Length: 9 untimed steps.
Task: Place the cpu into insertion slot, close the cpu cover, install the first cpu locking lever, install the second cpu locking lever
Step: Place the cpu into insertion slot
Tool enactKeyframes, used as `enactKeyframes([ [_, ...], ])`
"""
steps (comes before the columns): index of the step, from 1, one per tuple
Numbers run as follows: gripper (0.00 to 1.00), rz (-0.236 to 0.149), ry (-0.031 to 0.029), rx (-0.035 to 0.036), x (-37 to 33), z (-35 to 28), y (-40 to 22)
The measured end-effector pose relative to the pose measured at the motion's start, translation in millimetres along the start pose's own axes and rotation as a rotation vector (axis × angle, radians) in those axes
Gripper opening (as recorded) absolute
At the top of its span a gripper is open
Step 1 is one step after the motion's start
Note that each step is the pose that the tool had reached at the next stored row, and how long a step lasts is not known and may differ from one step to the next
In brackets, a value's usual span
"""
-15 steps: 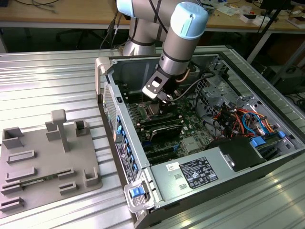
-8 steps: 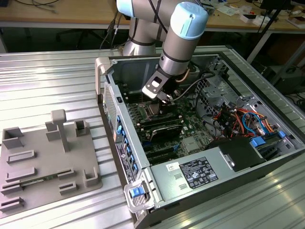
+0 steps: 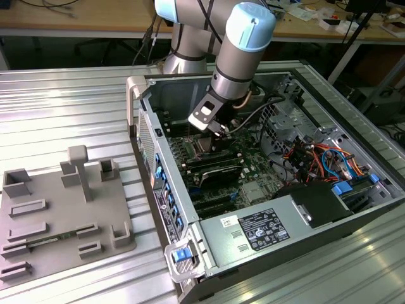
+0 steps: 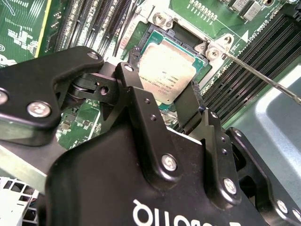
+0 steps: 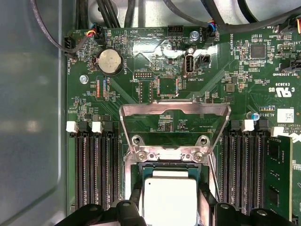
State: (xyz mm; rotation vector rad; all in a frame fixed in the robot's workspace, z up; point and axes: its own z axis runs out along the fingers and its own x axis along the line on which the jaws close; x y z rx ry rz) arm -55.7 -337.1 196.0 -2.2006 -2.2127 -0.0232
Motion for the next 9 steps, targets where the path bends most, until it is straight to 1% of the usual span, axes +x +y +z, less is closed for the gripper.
enactKeyframes([
  [9,0.55,0.0,-0.0008,0.0005,-0.4,1.3,2.0],
])
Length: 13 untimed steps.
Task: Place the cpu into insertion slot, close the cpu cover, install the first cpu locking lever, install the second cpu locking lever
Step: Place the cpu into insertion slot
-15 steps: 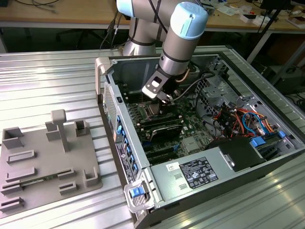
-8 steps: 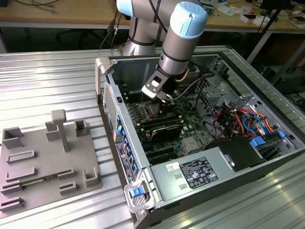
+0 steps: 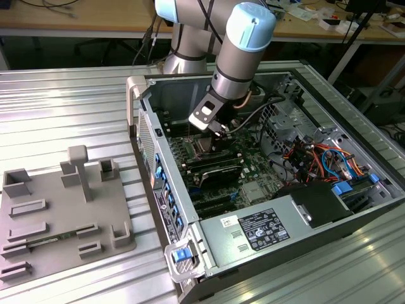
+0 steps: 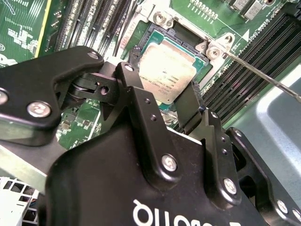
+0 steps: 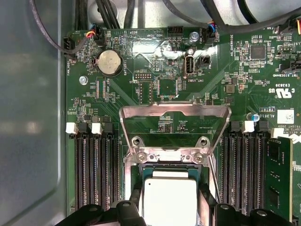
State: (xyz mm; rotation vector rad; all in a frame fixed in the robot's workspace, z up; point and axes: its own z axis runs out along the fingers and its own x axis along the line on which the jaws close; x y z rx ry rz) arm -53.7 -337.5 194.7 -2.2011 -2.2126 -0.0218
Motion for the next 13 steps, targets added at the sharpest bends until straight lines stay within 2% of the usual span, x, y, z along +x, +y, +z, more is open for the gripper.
enactKeyframes([
  [13,0.55,0.0,-0.001,0.0006,-0.4,-0.2,-0.2],
])
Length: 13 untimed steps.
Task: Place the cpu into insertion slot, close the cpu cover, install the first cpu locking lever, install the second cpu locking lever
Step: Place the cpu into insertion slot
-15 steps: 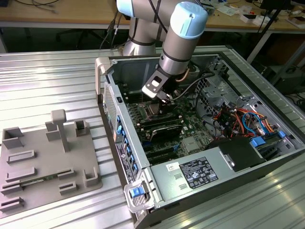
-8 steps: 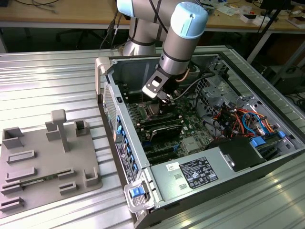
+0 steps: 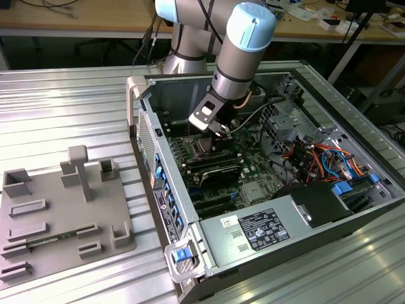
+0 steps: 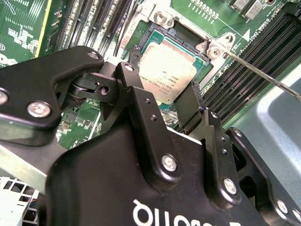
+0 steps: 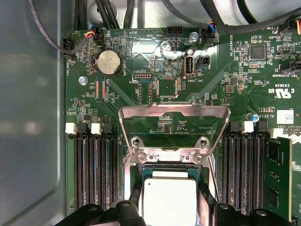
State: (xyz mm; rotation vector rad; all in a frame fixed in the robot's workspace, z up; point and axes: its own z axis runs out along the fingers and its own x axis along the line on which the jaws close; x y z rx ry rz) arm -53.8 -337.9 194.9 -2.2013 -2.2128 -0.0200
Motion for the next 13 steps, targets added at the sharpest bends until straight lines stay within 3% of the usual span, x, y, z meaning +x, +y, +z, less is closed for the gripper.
enactKeyframes([
  [3,0.55,0.0,0.0022,-0.0009,0.6,0.8,0.3],
  [4,0.61,0.0,0.0021,-0.0014,0.7,1.0,0.5],
  [13,0.61,0.0,0.0027,-0.0008,0.9,-1.1,0.6],
])
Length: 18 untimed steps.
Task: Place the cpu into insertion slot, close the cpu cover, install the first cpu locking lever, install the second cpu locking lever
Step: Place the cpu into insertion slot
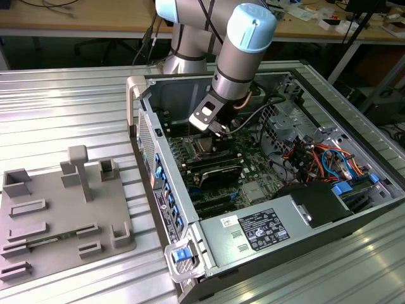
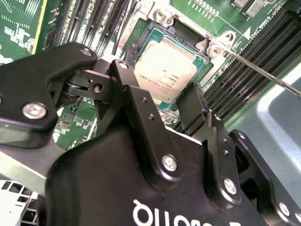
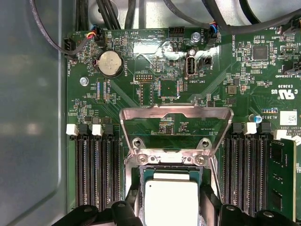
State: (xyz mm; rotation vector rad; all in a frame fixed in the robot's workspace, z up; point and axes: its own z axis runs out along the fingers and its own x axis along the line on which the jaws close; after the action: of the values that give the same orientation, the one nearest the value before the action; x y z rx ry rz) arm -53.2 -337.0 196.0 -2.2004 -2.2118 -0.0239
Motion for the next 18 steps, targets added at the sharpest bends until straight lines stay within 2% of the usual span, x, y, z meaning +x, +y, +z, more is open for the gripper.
enactKeyframes([
  [6,0.61,0.0,-0.0031,0.0029,0.1,-4.7,0.4],
  [15,0.61,0.0,-0.0032,0.003,-0.1,-4.1,0.4],
  [17,0.62,0.0,-0.0031,0.003,-0.1,-4.0,0.4],
  [18,0.69,0.0,-0.0032,0.003,-0.1,-3.9,0.4],
])
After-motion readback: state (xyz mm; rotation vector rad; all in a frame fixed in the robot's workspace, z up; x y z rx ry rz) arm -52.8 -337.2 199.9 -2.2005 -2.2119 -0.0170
